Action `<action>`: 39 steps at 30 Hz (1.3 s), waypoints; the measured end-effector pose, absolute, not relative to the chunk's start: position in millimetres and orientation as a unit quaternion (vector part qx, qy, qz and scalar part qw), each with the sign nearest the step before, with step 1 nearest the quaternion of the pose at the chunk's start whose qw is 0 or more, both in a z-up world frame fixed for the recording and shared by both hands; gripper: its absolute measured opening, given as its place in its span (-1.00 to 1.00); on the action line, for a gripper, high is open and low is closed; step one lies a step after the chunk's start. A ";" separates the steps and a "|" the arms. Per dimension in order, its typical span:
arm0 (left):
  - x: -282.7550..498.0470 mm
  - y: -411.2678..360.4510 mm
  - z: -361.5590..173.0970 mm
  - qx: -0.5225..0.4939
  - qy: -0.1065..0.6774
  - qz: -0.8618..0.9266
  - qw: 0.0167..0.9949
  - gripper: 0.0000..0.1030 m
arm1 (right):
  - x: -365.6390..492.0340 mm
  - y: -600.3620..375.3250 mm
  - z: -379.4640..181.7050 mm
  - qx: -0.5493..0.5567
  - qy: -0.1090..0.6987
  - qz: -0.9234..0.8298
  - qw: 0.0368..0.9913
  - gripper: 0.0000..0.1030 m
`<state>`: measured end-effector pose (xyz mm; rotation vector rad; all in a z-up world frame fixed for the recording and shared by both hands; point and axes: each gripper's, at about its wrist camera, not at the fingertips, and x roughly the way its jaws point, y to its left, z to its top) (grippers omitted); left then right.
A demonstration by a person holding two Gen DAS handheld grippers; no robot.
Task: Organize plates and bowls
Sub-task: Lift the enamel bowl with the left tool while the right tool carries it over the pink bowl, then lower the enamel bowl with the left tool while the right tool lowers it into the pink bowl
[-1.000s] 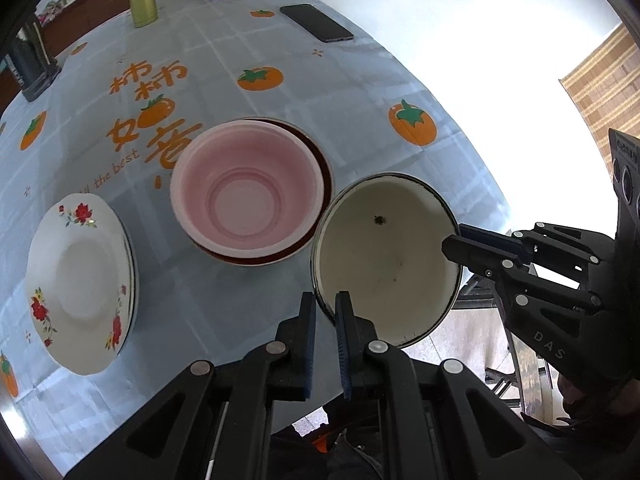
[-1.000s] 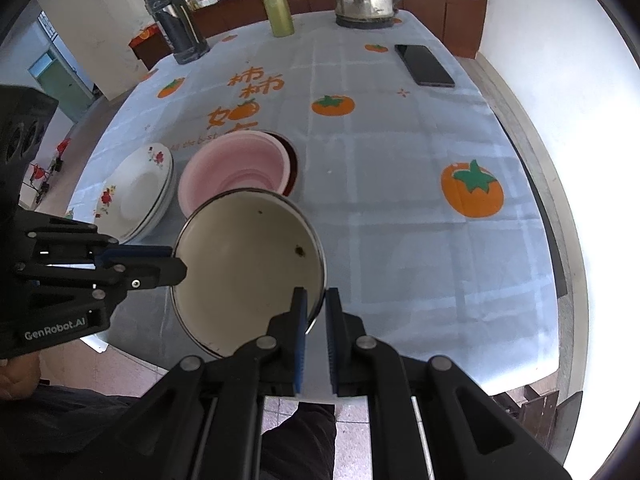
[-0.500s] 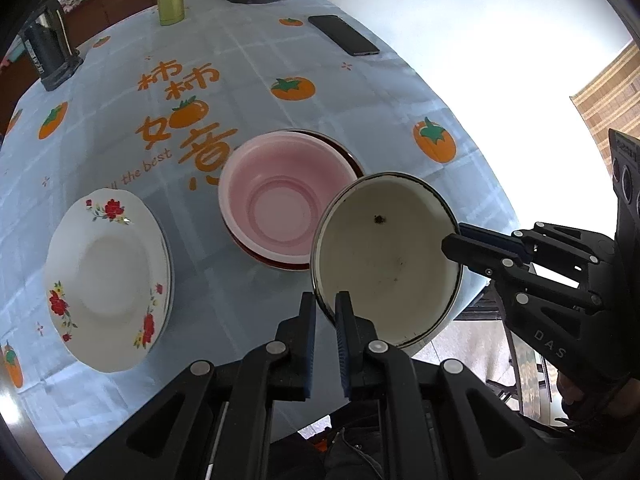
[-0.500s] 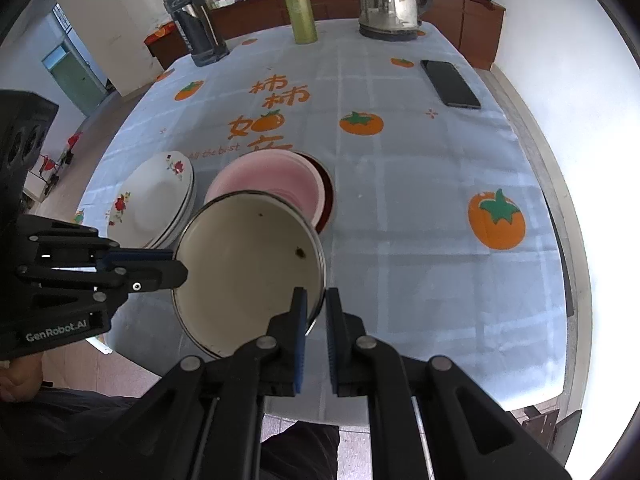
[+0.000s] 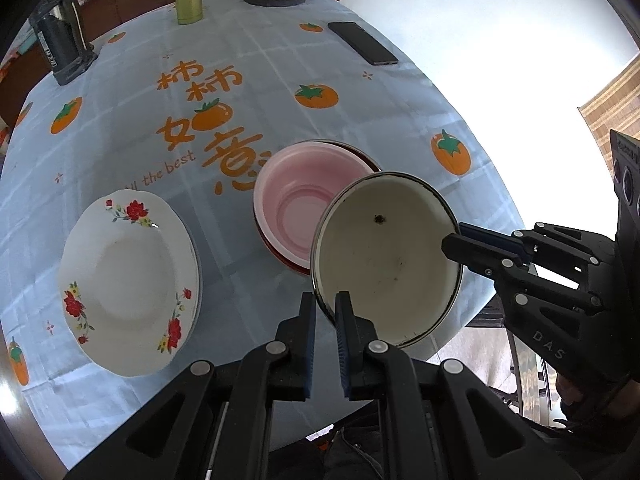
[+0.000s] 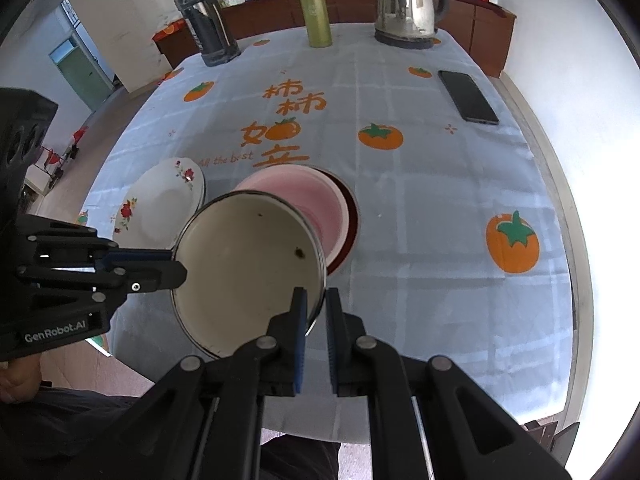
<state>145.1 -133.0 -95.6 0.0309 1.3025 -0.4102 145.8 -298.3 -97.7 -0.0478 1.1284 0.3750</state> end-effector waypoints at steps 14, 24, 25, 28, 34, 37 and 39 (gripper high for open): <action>155.9 -124.3 -96.2 0.009 0.604 -0.178 0.776 -0.79 | 158.2 -286.7 -97.6 -0.029 0.530 0.185 0.827 -0.83; 163.7 -122.0 -97.5 0.008 0.606 -0.174 0.776 -0.79 | 166.3 -282.6 -98.5 -0.033 0.529 0.190 0.826 -0.83; 163.1 -122.2 -97.5 0.008 0.606 -0.174 0.776 -0.79 | 166.8 -282.4 -98.6 -0.033 0.529 0.191 0.826 -0.83; 164.9 -121.8 -98.0 0.008 0.606 -0.173 0.776 -0.79 | 169.2 -281.5 -98.8 -0.033 0.529 0.192 0.826 -0.83; 170.4 -119.5 -98.4 0.006 0.607 -0.169 0.777 -0.79 | 172.3 -279.7 -99.6 -0.034 0.530 0.195 0.825 -0.83; 172.4 -118.8 -99.1 0.004 0.607 -0.167 0.777 -0.79 | 174.8 -279.3 -99.6 -0.034 0.529 0.195 0.825 -0.83; 173.4 -119.0 -99.6 0.003 0.607 -0.166 0.778 -0.79 | 176.7 -278.5 -99.9 -0.033 0.529 0.196 0.825 -0.83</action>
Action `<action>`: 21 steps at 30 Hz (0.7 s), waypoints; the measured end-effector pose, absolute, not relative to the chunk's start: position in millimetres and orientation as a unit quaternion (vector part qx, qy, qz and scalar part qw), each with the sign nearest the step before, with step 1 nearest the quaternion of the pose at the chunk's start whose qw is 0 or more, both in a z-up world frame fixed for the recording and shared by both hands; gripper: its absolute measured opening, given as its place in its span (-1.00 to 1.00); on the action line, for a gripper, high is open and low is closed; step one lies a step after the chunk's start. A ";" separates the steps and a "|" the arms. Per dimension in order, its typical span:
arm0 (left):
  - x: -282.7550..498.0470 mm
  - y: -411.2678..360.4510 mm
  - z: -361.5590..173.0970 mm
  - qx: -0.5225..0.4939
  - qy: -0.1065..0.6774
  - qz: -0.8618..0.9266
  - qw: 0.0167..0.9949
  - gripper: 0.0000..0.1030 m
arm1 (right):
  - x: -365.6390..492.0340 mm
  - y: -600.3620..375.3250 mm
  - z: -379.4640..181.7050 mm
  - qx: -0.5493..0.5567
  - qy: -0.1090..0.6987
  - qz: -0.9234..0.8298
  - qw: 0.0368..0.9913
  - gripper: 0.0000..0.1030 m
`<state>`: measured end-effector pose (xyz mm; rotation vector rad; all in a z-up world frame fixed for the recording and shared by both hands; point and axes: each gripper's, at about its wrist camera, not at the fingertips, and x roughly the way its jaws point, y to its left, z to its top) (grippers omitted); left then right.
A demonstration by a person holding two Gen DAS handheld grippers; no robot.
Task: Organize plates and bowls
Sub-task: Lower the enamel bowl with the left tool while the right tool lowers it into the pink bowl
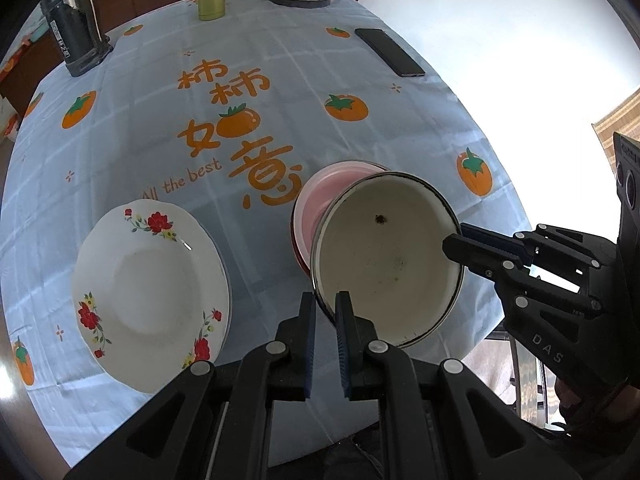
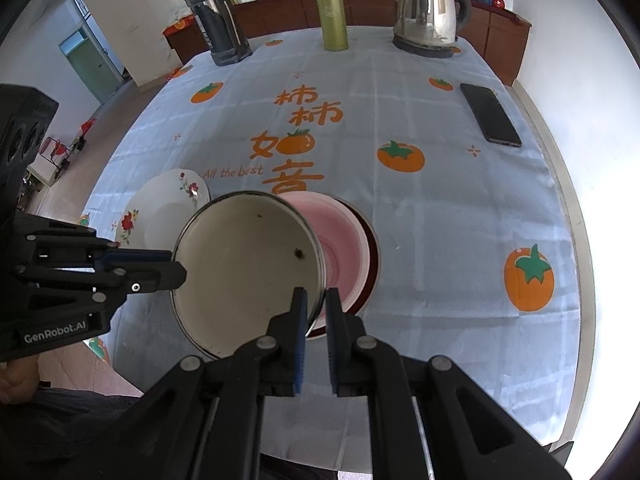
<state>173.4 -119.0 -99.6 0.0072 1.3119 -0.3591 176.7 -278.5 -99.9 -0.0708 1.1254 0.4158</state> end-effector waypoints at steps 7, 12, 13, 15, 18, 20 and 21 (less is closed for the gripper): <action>180.3 -118.2 -99.7 0.002 0.607 -0.162 0.778 -0.79 | 180.2 -277.7 -99.6 -0.035 0.529 0.196 0.825 -0.83; 183.0 -117.9 -96.2 0.003 0.605 -0.160 0.780 -0.79 | 183.7 -276.4 -99.4 -0.036 0.529 0.196 0.825 -0.82; 183.6 -117.8 -95.1 0.003 0.605 -0.160 0.780 -0.79 | 185.6 -276.0 -99.0 -0.037 0.529 0.197 0.825 -0.82; 184.2 -118.1 -92.0 0.004 0.602 -0.161 0.782 -0.79 | 188.8 -275.3 -97.9 -0.038 0.529 0.197 0.825 -0.82; 185.1 -117.7 -86.7 0.000 0.598 -0.162 0.785 -0.79 | 191.4 -275.5 -94.5 -0.038 0.526 0.198 0.826 -0.82; 186.6 -117.7 -83.4 0.000 0.596 -0.161 0.787 -0.79 | 192.0 -275.8 -93.2 -0.038 0.524 0.199 0.828 -0.81; 187.9 -118.0 -82.4 0.000 0.595 -0.160 0.788 -0.79 | 192.7 -275.4 -92.8 -0.039 0.523 0.199 0.828 -0.81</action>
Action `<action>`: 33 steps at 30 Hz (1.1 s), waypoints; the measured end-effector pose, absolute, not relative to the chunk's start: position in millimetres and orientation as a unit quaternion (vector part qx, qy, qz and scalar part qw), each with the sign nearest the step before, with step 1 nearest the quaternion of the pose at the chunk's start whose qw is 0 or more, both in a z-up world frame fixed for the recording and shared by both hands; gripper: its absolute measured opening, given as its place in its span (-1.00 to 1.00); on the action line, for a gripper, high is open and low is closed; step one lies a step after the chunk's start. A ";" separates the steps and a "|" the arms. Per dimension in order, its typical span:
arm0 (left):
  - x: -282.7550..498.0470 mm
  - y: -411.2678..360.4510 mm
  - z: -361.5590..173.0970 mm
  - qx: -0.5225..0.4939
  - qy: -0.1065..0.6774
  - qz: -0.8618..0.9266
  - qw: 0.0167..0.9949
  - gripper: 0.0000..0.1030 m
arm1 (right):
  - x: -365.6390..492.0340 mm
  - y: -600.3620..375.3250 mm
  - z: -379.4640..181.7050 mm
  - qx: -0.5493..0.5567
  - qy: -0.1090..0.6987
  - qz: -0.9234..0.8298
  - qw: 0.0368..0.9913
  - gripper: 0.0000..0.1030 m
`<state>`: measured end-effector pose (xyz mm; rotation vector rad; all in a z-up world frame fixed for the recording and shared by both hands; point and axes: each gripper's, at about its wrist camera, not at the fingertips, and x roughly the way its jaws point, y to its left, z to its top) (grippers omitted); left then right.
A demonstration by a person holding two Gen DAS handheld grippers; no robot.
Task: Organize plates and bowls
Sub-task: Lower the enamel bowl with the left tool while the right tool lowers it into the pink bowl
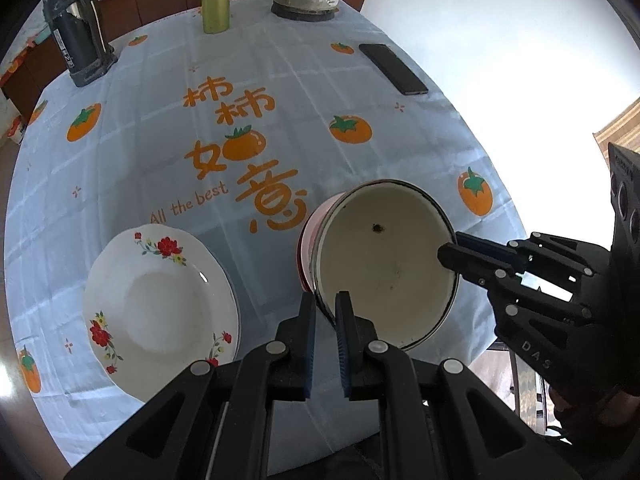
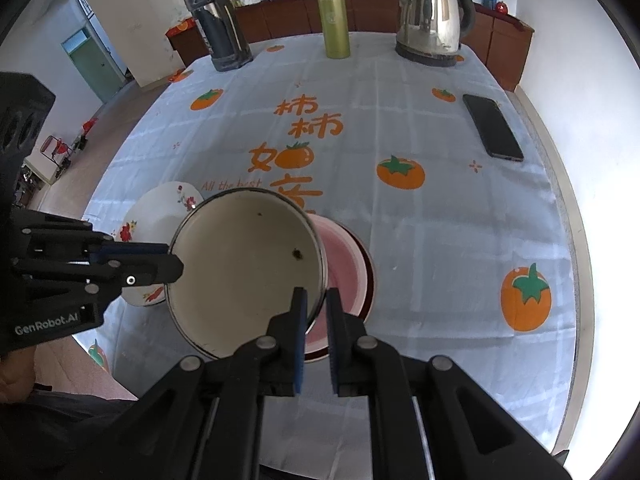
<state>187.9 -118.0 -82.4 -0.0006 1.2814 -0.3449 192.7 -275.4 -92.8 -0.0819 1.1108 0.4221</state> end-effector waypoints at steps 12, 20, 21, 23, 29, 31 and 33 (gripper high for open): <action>198.7 -123.6 -83.1 0.001 0.599 -0.154 0.786 -0.79 | 202.8 -279.0 -87.5 -0.038 0.517 0.193 0.833 -0.80; 200.0 -125.7 -90.2 0.002 0.609 -0.158 0.777 -0.79 | 207.3 -280.7 -95.8 -0.034 0.531 0.190 0.825 -0.80; 200.0 -125.9 -91.3 0.002 0.610 -0.159 0.776 -0.79 | 208.1 -281.1 -96.7 -0.033 0.532 0.190 0.825 -0.80; 200.5 -126.7 -94.0 0.002 0.613 -0.159 0.774 -0.79 | 209.6 -281.7 -98.3 -0.033 0.533 0.189 0.824 -0.80; 202.3 -128.4 -98.6 0.000 0.620 -0.163 0.768 -0.79 | 213.5 -282.5 -101.7 -0.033 0.539 0.188 0.821 -0.78; 203.3 -129.2 -99.5 0.000 0.621 -0.163 0.767 -0.79 | 214.0 -282.7 -103.3 -0.034 0.541 0.187 0.819 -0.78; 204.2 -129.7 -100.4 0.000 0.622 -0.163 0.766 -0.79 | 215.2 -282.6 -104.9 -0.035 0.544 0.187 0.818 -0.78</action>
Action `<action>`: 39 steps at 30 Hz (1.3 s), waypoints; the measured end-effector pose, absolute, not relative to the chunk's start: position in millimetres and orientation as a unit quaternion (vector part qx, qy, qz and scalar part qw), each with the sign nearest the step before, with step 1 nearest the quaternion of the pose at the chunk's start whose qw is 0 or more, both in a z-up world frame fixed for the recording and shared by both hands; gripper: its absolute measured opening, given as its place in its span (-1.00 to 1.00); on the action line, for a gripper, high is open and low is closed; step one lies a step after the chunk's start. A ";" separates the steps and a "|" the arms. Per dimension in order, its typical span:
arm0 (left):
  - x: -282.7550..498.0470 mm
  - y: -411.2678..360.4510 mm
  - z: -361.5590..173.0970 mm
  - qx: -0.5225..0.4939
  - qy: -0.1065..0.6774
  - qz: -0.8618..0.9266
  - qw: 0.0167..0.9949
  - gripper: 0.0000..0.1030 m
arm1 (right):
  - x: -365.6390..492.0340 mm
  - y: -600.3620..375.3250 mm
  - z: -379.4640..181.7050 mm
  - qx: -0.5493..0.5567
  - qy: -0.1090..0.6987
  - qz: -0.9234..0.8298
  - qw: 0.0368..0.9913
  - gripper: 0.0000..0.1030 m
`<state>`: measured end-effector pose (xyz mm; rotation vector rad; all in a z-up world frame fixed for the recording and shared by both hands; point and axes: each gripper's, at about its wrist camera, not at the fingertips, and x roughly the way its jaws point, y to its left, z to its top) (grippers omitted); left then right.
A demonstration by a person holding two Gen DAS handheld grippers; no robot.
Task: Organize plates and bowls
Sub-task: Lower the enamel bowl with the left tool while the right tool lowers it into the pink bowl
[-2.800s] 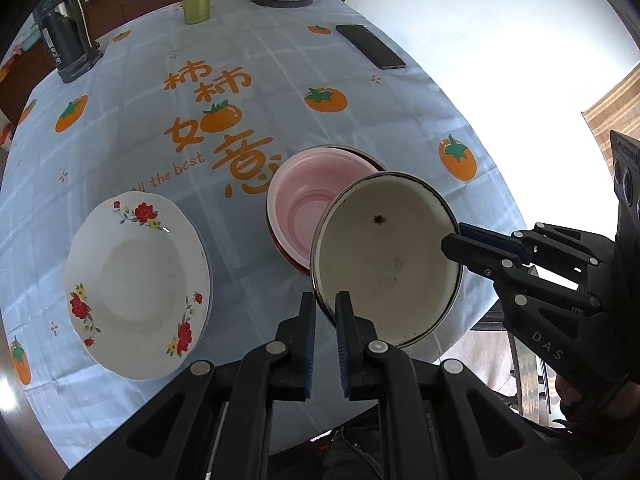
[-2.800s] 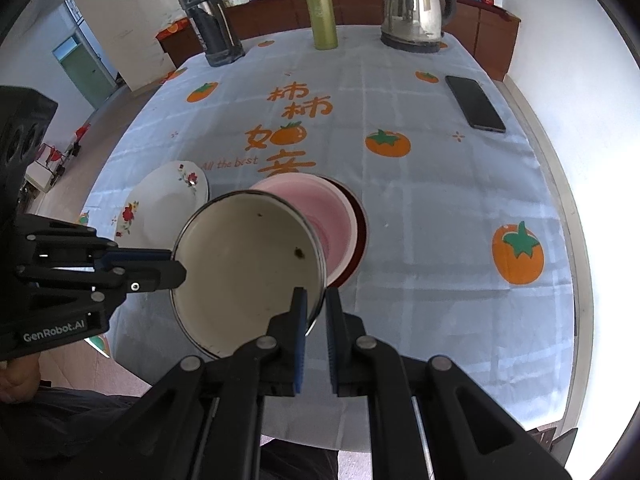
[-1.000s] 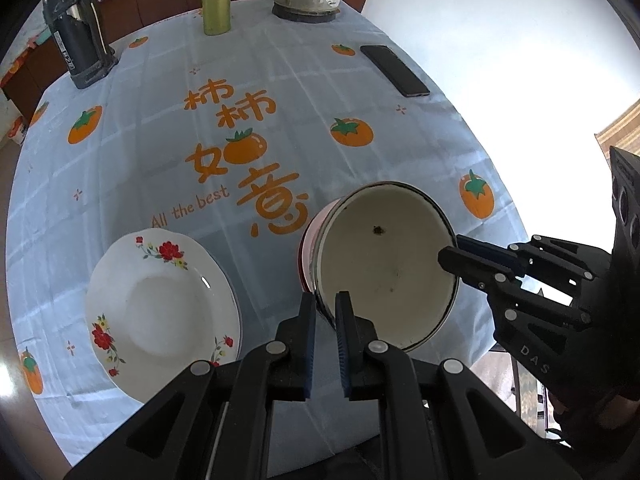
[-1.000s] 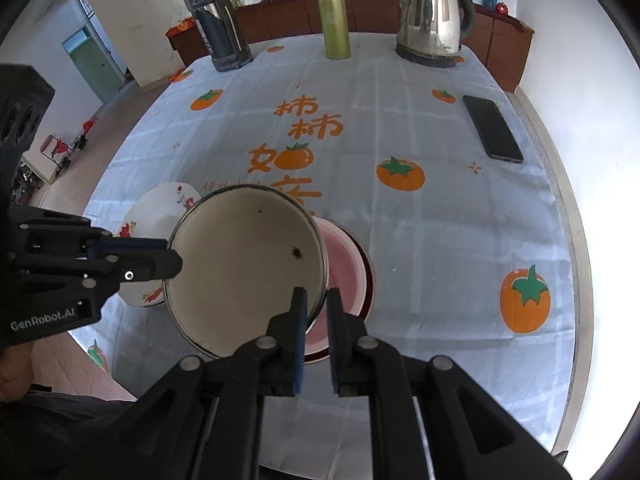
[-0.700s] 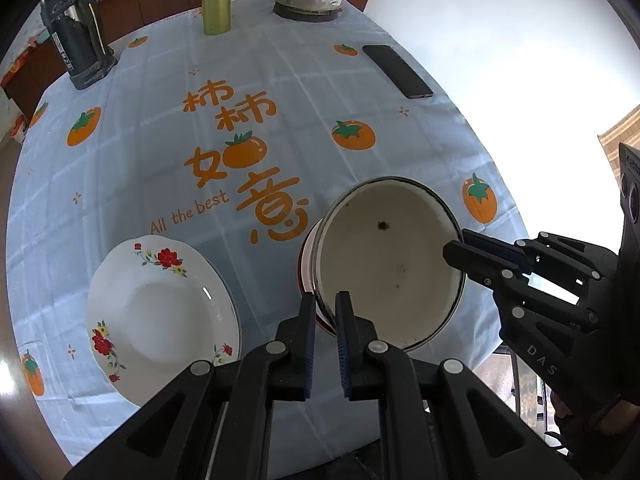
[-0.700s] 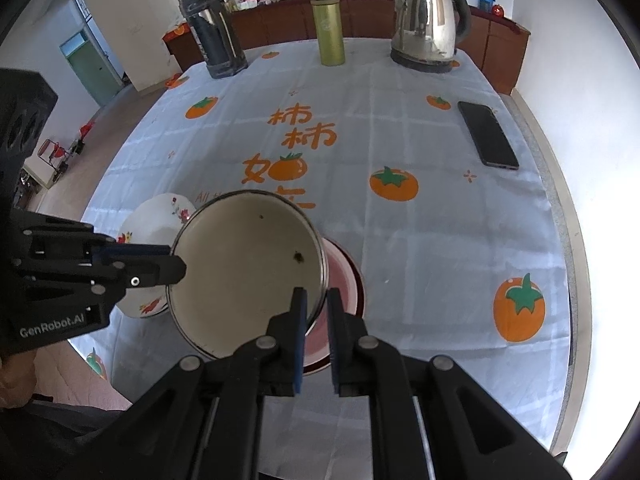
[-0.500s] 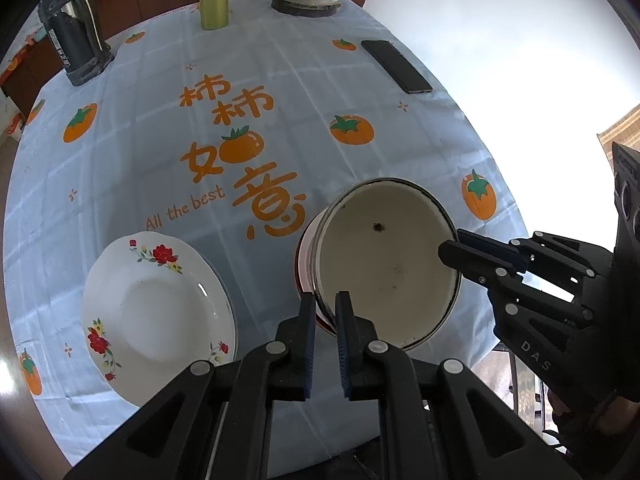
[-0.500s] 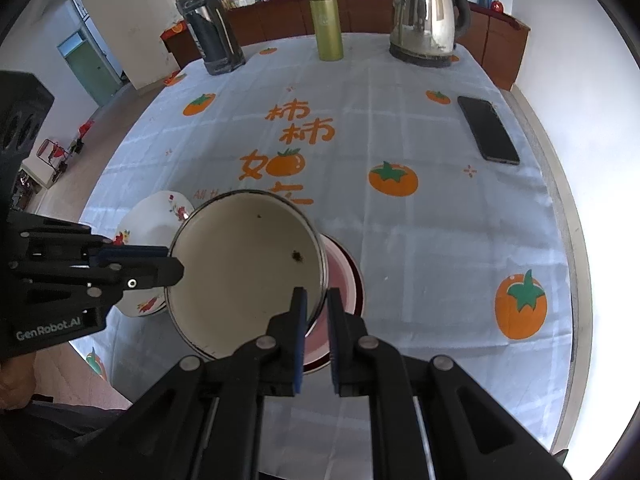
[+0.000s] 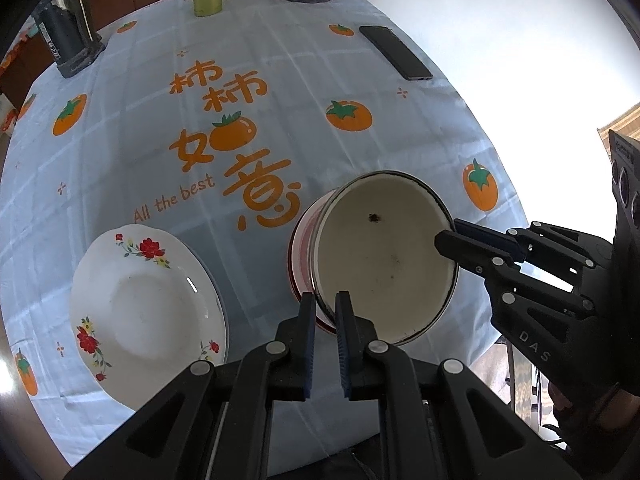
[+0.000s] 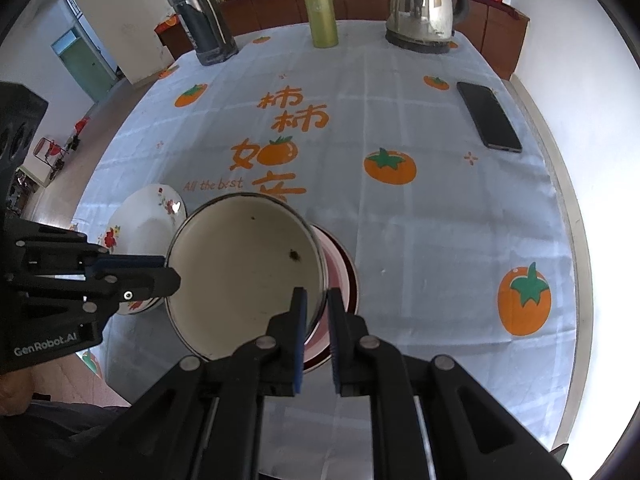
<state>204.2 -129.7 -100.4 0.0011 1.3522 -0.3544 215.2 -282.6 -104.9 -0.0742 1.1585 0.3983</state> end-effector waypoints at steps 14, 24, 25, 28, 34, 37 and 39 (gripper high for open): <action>206.8 -132.7 -109.1 0.001 0.635 -0.160 0.756 -0.79 | 218.9 -282.9 -109.7 -0.034 0.549 0.188 0.814 -0.77; 209.5 -133.4 -113.2 -0.003 0.641 -0.160 0.751 -0.79 | 221.7 -285.0 -114.8 -0.032 0.555 0.190 0.809 -0.77; 209.8 -133.6 -114.0 -0.002 0.641 -0.160 0.750 -0.79 | 221.8 -285.0 -115.2 -0.033 0.555 0.190 0.809 -0.77; 210.9 -133.4 -116.5 -0.003 0.644 -0.161 0.748 -0.79 | 222.3 -285.4 -116.8 -0.032 0.557 0.190 0.808 -0.77; 213.7 -132.3 -123.1 -0.012 0.653 -0.161 0.740 -0.79 | 223.7 -285.6 -119.9 -0.029 0.560 0.190 0.806 -0.77; 214.3 -132.8 -125.7 -0.014 0.656 -0.162 0.737 -0.79 | 223.9 -285.8 -122.3 -0.028 0.563 0.190 0.804 -0.77; 215.1 -132.8 -127.7 -0.016 0.658 -0.162 0.735 -0.79 | 224.5 -286.3 -124.6 -0.028 0.565 0.189 0.802 -0.78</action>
